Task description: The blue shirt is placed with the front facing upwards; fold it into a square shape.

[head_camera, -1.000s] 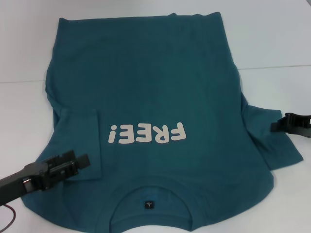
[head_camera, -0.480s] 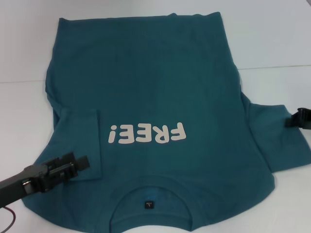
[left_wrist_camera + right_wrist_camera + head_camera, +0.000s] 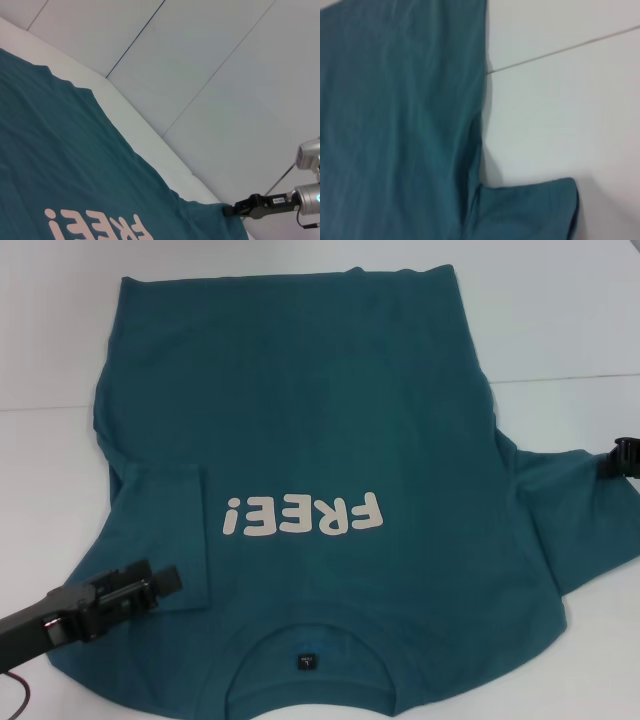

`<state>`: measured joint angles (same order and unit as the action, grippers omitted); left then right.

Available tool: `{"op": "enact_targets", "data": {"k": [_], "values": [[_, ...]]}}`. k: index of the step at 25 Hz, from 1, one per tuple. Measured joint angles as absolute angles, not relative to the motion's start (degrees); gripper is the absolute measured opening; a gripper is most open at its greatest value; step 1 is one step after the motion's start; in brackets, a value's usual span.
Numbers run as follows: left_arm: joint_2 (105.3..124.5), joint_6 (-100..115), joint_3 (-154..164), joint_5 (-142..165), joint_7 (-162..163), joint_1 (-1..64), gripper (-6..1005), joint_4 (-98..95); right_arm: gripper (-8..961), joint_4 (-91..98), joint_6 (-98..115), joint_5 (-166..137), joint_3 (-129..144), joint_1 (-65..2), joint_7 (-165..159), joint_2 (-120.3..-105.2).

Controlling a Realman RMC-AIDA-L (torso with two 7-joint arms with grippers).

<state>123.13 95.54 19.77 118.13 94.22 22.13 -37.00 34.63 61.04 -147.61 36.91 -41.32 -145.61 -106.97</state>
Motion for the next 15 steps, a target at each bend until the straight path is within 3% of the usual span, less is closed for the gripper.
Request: {"op": "enact_targets", "data": {"k": [15], "values": [[123.13, 95.53, 19.78, 118.12, 94.22, 22.06, 816, -37.0, 45, 37.02, 62.52, -154.24, 37.03, -44.95, -149.0, -107.64]]}}
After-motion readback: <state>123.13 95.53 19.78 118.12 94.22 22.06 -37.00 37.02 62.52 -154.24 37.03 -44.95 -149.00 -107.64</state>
